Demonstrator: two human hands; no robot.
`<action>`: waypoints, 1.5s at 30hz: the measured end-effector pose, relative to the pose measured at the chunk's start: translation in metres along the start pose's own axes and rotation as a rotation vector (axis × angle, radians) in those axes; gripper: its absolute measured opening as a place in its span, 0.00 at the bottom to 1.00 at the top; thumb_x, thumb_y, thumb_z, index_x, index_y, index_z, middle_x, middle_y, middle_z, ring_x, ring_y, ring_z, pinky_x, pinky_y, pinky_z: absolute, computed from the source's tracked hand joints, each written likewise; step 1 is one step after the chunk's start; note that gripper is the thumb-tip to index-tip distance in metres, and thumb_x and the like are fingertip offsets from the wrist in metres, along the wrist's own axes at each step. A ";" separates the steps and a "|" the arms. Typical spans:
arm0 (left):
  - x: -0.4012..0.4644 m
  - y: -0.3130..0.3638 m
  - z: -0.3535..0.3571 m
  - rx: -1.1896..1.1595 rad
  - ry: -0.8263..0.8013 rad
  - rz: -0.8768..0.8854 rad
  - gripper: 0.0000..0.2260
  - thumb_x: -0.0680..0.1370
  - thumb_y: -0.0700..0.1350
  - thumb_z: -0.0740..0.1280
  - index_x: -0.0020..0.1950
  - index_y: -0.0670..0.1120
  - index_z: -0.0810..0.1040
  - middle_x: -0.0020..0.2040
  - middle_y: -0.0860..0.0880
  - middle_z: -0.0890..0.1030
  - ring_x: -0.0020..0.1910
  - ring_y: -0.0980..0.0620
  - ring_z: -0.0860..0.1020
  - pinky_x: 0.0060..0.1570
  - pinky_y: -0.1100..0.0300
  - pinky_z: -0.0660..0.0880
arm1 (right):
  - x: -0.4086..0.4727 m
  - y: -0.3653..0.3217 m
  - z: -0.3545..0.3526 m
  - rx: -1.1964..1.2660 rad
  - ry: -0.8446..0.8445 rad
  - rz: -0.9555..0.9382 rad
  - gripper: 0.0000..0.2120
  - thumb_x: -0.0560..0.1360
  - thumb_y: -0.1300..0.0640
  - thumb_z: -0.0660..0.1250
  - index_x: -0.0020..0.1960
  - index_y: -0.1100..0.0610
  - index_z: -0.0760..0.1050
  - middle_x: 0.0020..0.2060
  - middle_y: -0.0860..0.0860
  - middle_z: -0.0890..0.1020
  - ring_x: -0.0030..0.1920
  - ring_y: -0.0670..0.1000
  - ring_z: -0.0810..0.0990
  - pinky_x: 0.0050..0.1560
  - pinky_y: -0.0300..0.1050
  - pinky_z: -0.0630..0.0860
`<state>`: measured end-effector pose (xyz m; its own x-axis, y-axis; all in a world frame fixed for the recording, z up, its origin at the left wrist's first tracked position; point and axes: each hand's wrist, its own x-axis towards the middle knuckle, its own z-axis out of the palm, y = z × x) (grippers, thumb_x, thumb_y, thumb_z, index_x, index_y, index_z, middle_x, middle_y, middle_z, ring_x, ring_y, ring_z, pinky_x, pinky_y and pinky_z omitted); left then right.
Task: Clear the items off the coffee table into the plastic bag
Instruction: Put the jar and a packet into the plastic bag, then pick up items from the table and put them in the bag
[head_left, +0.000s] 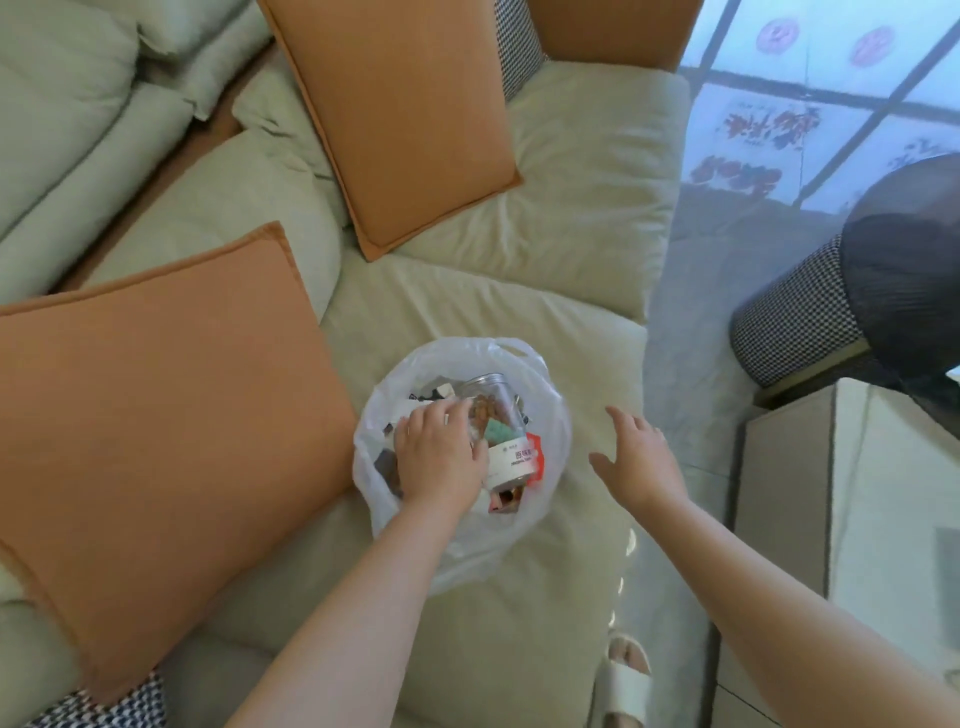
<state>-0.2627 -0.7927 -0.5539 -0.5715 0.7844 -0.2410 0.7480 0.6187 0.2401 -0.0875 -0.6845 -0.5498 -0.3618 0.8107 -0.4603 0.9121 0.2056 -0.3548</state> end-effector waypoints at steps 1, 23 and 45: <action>-0.002 0.014 0.002 -0.009 -0.016 0.041 0.23 0.78 0.53 0.62 0.72 0.51 0.66 0.69 0.51 0.70 0.69 0.49 0.66 0.70 0.54 0.60 | -0.005 0.010 -0.004 -0.021 0.002 0.018 0.30 0.77 0.53 0.64 0.75 0.54 0.56 0.71 0.54 0.67 0.70 0.56 0.66 0.69 0.53 0.66; -0.177 0.299 0.125 0.208 -0.552 0.550 0.17 0.79 0.57 0.59 0.63 0.51 0.75 0.58 0.51 0.79 0.60 0.49 0.76 0.53 0.56 0.72 | -0.200 0.334 -0.026 0.117 0.069 0.441 0.17 0.78 0.52 0.59 0.66 0.52 0.70 0.60 0.51 0.78 0.62 0.54 0.74 0.60 0.51 0.69; -0.344 0.485 0.268 0.488 -0.760 0.890 0.21 0.79 0.61 0.55 0.63 0.51 0.75 0.58 0.51 0.78 0.58 0.50 0.77 0.53 0.56 0.74 | -0.364 0.585 0.019 0.369 0.112 0.914 0.19 0.79 0.51 0.57 0.68 0.54 0.70 0.63 0.52 0.74 0.62 0.54 0.73 0.58 0.47 0.71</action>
<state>0.3874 -0.7734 -0.6068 0.4071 0.5971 -0.6911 0.9114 -0.3150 0.2647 0.5746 -0.8700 -0.6057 0.4881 0.6236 -0.6106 0.7074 -0.6924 -0.1418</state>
